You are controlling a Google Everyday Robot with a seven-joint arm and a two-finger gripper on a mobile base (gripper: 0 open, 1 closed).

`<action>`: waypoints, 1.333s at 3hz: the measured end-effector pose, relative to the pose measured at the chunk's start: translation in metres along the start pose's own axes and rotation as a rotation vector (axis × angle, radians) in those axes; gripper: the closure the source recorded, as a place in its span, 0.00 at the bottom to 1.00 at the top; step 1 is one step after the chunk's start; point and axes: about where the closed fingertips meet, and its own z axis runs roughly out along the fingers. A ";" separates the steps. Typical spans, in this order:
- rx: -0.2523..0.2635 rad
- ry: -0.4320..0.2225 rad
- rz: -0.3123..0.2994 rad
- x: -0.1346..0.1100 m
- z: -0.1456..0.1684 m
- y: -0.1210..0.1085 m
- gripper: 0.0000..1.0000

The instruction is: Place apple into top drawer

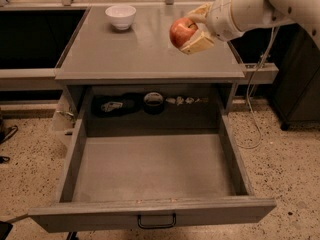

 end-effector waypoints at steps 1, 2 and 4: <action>-0.045 0.008 0.026 0.015 0.008 0.033 1.00; -0.046 0.008 0.025 0.015 0.009 0.034 1.00; -0.072 0.048 0.041 0.004 -0.003 0.051 1.00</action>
Offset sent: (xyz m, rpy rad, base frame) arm -0.0175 0.0004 -0.0318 -0.0001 0.0474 0.0081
